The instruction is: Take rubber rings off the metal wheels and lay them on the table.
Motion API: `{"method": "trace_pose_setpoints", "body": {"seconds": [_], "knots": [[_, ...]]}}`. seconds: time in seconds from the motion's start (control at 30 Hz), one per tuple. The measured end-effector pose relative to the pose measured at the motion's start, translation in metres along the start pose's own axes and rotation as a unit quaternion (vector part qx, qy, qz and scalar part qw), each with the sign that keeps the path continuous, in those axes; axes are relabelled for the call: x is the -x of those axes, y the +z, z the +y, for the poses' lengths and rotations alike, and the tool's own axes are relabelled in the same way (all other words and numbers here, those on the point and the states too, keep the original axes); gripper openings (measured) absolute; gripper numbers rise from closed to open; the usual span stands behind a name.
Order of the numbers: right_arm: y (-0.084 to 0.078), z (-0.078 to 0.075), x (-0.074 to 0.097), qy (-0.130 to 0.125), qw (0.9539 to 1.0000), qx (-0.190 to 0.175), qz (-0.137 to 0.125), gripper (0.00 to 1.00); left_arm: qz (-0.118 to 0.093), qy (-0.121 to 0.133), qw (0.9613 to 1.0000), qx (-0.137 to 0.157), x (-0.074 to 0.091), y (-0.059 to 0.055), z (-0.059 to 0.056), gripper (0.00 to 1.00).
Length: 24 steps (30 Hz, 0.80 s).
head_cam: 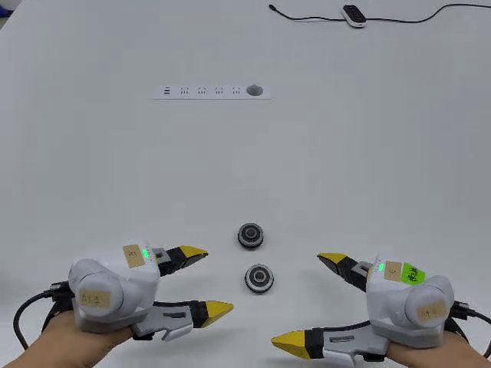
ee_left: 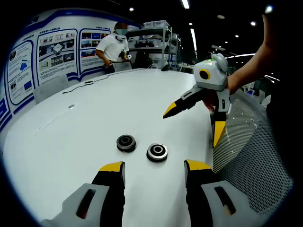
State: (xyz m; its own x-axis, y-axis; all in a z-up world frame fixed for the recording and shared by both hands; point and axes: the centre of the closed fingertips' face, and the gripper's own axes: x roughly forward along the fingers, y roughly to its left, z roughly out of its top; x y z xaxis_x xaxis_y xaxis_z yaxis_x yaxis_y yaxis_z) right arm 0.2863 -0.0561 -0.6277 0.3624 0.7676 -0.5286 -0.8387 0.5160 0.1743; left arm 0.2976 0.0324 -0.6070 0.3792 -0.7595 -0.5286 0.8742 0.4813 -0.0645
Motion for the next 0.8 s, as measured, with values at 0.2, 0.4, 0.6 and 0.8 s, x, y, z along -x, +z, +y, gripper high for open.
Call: {"method": "trace_pose_setpoints", "body": {"seconds": [0.2,0.4,0.6,0.8], "knots": [[0.001,0.002,-0.005,0.005,1.0,-0.003,-0.003,0.94,0.006,-0.004,1.0,-0.002,-0.006,0.0,-0.001,0.46],[0.003,0.005,-0.009,0.009,0.9999,-0.01,-0.007,0.94,0.011,-0.012,0.9999,-0.001,-0.014,0.002,-0.003,0.42],[0.003,0.007,-0.012,0.013,0.9998,-0.012,-0.008,0.93,0.013,-0.018,0.9997,-0.006,-0.022,0.005,-0.005,0.38],[0.003,0.009,-0.015,0.018,0.9997,-0.015,-0.008,0.93,0.018,-0.02,0.9996,-0.012,-0.029,0.007,-0.005,0.35]]}}
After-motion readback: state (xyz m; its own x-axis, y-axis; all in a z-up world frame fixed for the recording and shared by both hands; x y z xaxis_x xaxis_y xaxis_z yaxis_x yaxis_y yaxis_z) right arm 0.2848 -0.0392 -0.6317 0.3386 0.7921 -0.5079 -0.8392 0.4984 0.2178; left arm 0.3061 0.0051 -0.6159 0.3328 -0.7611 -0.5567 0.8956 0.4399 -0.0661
